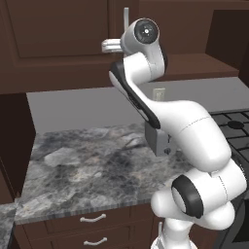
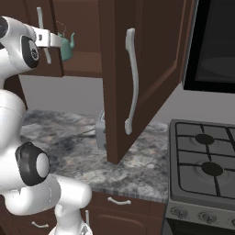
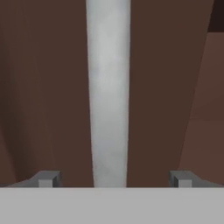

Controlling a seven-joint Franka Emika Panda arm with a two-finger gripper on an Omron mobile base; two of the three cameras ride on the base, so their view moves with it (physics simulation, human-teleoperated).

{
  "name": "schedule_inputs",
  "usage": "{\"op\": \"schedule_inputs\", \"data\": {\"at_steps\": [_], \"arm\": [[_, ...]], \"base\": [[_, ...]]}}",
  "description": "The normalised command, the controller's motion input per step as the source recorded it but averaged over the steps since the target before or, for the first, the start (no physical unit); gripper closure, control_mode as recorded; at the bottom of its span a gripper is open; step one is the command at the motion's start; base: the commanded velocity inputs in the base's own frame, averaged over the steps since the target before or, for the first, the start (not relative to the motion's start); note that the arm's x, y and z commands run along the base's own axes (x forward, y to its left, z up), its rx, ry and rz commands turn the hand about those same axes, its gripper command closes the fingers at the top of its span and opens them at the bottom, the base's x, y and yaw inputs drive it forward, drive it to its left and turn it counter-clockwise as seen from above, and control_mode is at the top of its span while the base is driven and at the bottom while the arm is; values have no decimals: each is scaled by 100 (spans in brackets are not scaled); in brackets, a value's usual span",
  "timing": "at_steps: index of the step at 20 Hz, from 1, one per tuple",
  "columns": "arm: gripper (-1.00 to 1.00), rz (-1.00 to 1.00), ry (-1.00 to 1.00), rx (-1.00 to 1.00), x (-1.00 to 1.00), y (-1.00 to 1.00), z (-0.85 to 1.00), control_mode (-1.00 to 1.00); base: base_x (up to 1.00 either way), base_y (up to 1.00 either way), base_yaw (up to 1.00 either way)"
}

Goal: Open the cabinet, pick the kettle from the cabinet, and place it in the sink.

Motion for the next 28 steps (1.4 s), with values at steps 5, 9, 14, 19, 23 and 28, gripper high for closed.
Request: {"op": "schedule_inputs", "data": {"at_steps": [5,9,14,19,23,28], "arm": [[100,0,0,0,16,25,-4,-100],[100,0,0,-1,7,35,-2,-100],[100,1,0,0,0,32,0,-100],[100,3,0,0,-9,32,0,-100],[100,4,-1,0,-26,28,0,-100],[100,2,-5,0,-36,28,0,-100]], "base": [[0,0,0],[0,0,0],[0,0,0],[0,0,0],[0,0,0],[0,0,0]]}}
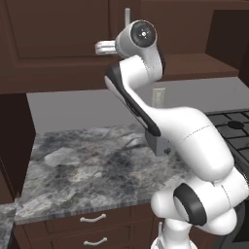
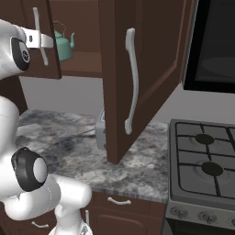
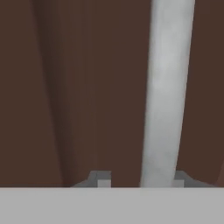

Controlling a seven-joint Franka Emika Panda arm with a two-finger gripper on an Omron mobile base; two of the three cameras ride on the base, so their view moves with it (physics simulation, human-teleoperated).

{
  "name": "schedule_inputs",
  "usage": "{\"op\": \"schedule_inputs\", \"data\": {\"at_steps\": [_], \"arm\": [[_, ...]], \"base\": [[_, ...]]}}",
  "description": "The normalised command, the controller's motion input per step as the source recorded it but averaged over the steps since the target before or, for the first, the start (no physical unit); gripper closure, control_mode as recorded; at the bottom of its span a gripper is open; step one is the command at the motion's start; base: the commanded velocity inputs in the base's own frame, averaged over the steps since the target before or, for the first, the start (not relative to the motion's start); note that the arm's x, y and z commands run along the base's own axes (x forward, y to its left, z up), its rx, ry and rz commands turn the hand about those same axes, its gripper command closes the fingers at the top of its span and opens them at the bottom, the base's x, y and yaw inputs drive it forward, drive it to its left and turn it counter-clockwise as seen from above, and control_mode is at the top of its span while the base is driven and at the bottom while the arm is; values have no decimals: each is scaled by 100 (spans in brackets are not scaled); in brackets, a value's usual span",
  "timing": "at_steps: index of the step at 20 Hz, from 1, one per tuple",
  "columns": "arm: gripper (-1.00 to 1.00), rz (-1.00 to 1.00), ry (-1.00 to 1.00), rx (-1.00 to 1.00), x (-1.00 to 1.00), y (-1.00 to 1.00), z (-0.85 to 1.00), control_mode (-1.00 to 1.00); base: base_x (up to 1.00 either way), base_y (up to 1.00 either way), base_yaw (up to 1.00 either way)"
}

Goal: Open the cabinet, pick the kettle from the cabinet, and place it in the sink.

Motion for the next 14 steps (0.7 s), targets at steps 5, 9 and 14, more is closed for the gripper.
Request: {"op": "schedule_inputs", "data": {"at_steps": [5,9,14], "arm": [[100,0,-10,0,-39,30,3,-100],[100,-2,-18,0,-36,33,5,-100],[100,-4,-16,0,-32,33,6,-100]], "base": [[0,0,0],[0,0,0],[0,0,0]]}}
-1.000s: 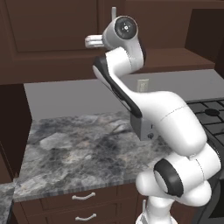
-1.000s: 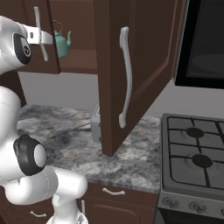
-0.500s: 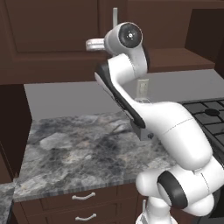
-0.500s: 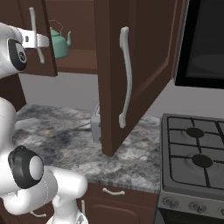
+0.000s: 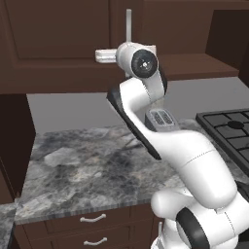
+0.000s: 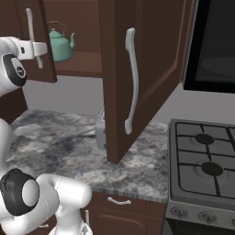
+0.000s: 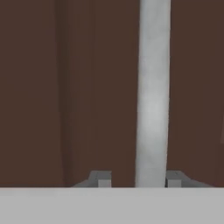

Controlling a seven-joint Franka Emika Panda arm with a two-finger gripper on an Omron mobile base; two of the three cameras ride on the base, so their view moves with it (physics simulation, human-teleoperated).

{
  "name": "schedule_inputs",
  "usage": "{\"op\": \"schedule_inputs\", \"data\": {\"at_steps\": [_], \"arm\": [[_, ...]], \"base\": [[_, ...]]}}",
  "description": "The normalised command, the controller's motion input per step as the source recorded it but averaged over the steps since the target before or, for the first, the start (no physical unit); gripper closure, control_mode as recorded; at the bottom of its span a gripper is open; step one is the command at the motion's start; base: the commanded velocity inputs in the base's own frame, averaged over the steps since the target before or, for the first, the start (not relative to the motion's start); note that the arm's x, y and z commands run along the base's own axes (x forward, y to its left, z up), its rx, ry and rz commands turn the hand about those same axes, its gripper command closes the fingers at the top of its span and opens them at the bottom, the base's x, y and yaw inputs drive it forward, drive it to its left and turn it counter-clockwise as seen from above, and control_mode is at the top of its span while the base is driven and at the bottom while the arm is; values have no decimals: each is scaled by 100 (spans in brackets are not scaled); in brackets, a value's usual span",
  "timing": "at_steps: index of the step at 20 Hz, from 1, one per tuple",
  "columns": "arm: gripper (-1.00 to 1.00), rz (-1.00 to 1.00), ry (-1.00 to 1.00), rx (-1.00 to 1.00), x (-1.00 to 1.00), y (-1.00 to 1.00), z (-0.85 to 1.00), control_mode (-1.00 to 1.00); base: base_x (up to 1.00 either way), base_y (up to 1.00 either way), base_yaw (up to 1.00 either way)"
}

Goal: Open the cabinet, pick the kettle from the cabinet, and place it in the sink.

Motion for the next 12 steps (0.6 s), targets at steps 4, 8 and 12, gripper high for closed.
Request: {"op": "schedule_inputs", "data": {"at_steps": [4,8,12], "arm": [[100,-4,-4,0,-29,35,7,-100],[100,-2,-2,0,-28,36,8,-100],[100,-4,-3,0,-27,37,8,-100]], "base": [[0,0,0],[0,0,0],[0,0,0]]}}
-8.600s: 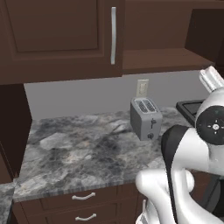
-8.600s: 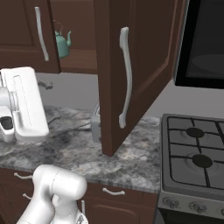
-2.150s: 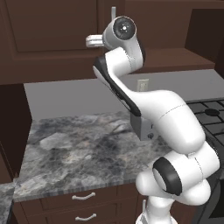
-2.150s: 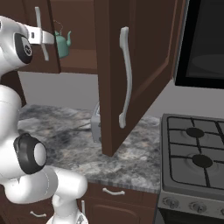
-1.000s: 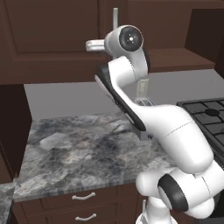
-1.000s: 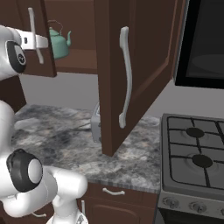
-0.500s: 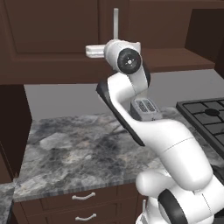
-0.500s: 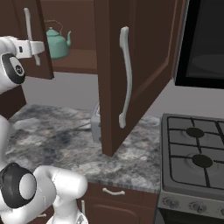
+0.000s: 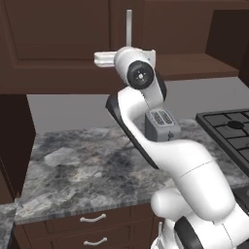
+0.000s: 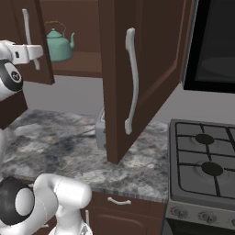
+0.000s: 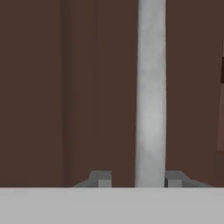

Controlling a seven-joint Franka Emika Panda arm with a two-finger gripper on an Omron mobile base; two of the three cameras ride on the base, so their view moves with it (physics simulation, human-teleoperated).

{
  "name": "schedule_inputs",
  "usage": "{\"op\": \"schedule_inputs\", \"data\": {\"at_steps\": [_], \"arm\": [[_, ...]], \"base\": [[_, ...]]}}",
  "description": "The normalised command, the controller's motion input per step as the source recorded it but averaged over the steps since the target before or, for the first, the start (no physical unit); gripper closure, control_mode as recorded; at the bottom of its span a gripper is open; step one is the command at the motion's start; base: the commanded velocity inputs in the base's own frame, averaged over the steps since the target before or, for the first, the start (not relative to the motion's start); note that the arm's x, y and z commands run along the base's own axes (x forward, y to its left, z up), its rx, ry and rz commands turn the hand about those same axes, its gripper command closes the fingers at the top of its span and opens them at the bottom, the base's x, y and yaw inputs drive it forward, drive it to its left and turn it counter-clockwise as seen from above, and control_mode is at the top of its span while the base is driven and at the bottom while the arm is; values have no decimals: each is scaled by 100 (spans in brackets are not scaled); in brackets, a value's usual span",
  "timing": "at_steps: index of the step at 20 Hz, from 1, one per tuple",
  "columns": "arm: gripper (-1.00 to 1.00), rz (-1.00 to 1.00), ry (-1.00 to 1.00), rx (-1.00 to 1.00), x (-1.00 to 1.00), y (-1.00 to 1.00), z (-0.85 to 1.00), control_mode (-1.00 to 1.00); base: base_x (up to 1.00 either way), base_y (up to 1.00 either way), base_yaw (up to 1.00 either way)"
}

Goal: Open the cabinet, pick the kettle from the cabinet, and place it in the sink.

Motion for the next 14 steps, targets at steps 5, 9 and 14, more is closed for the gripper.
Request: {"op": "schedule_inputs", "data": {"at_steps": [5,9,14], "arm": [[100,-6,-4,0,-29,38,10,-100],[100,-11,-7,1,-32,40,8,-100],[100,-20,-6,0,-32,42,6,-100]], "base": [[0,0,0],[0,0,0],[0,0,0]]}}
